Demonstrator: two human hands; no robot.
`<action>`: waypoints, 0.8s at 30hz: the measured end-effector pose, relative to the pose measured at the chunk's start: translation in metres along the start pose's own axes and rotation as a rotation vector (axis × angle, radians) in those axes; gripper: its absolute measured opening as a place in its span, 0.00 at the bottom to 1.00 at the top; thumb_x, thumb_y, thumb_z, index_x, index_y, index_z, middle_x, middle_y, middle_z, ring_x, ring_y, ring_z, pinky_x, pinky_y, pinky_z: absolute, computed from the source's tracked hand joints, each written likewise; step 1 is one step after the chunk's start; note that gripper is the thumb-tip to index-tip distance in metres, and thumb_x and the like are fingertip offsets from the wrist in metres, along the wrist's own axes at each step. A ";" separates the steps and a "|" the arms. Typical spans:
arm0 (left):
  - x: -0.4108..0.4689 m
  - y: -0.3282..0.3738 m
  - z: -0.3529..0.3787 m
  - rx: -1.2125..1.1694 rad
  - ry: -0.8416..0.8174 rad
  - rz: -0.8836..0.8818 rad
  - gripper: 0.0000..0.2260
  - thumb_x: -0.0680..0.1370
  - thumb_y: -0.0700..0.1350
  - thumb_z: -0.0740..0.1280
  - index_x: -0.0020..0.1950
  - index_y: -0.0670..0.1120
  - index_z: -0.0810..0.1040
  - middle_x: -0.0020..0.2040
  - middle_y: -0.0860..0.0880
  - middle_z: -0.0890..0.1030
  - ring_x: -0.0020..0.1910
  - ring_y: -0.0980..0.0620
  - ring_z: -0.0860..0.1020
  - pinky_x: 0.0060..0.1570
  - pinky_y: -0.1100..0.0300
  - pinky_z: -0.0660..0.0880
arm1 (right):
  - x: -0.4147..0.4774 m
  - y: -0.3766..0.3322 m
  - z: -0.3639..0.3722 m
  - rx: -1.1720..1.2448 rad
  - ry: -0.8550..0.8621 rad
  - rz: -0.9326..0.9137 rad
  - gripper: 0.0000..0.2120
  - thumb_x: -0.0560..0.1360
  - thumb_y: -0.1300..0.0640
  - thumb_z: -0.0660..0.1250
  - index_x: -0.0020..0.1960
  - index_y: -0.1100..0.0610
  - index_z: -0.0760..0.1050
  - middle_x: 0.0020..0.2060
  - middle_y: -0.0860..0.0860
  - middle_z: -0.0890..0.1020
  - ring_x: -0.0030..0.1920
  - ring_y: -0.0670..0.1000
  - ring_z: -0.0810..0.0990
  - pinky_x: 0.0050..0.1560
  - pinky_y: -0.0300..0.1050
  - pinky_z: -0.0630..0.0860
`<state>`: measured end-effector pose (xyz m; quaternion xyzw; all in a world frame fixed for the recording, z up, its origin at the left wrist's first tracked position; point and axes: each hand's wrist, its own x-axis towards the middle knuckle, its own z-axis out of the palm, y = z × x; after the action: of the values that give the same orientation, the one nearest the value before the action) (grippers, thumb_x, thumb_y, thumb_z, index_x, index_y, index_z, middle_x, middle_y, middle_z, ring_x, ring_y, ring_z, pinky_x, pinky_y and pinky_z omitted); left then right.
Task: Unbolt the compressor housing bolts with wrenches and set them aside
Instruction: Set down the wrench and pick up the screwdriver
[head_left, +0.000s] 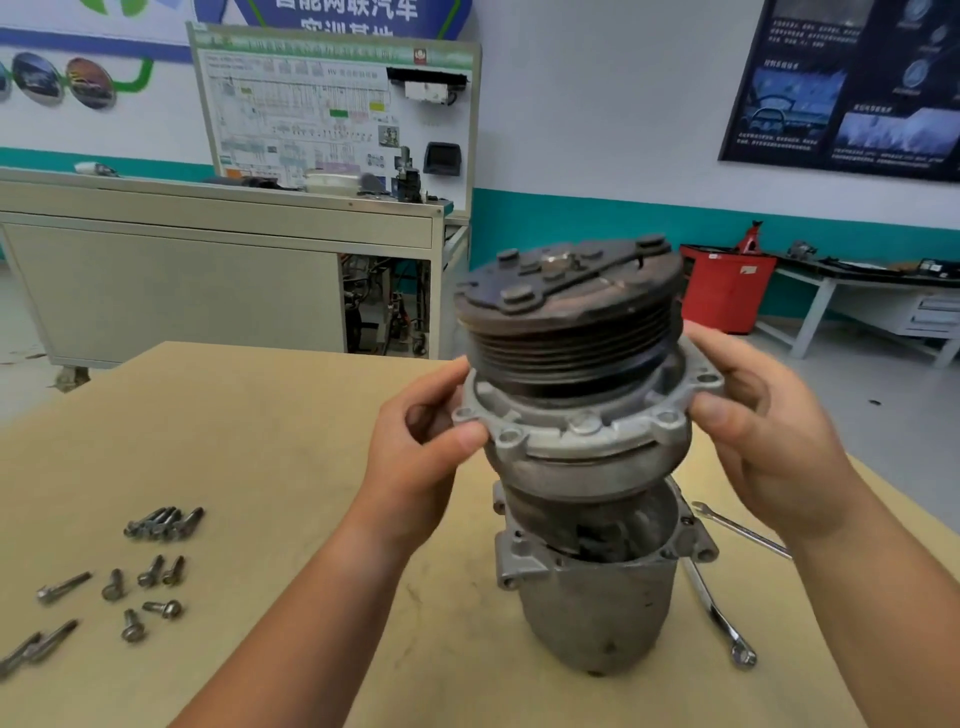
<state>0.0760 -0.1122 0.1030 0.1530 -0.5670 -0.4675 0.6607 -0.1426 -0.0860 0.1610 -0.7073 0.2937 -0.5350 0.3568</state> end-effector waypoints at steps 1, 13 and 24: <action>-0.002 0.012 -0.003 -0.012 -0.009 0.013 0.30 0.60 0.56 0.80 0.55 0.40 0.82 0.50 0.45 0.84 0.51 0.47 0.81 0.52 0.55 0.77 | -0.004 -0.012 0.009 -0.017 0.010 -0.018 0.36 0.60 0.35 0.74 0.61 0.54 0.76 0.58 0.53 0.81 0.60 0.57 0.77 0.59 0.57 0.74; -0.177 0.064 -0.114 0.386 0.029 0.092 0.36 0.59 0.23 0.60 0.57 0.54 0.82 0.51 0.58 0.84 0.51 0.62 0.81 0.45 0.67 0.78 | -0.125 0.030 0.159 0.229 -0.030 0.175 0.44 0.46 0.37 0.82 0.60 0.50 0.78 0.58 0.50 0.80 0.60 0.49 0.78 0.60 0.46 0.73; -0.152 0.054 -0.190 0.284 -0.059 -0.306 0.31 0.64 0.25 0.62 0.66 0.43 0.76 0.61 0.39 0.79 0.60 0.43 0.79 0.57 0.57 0.76 | -0.076 0.102 0.188 0.260 -0.264 0.341 0.46 0.50 0.42 0.82 0.63 0.54 0.69 0.64 0.56 0.72 0.62 0.44 0.76 0.56 0.39 0.73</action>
<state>0.2817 -0.0262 -0.0082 0.3153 -0.6165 -0.4822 0.5367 0.0166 -0.0483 0.0030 -0.6593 0.2884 -0.4032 0.5654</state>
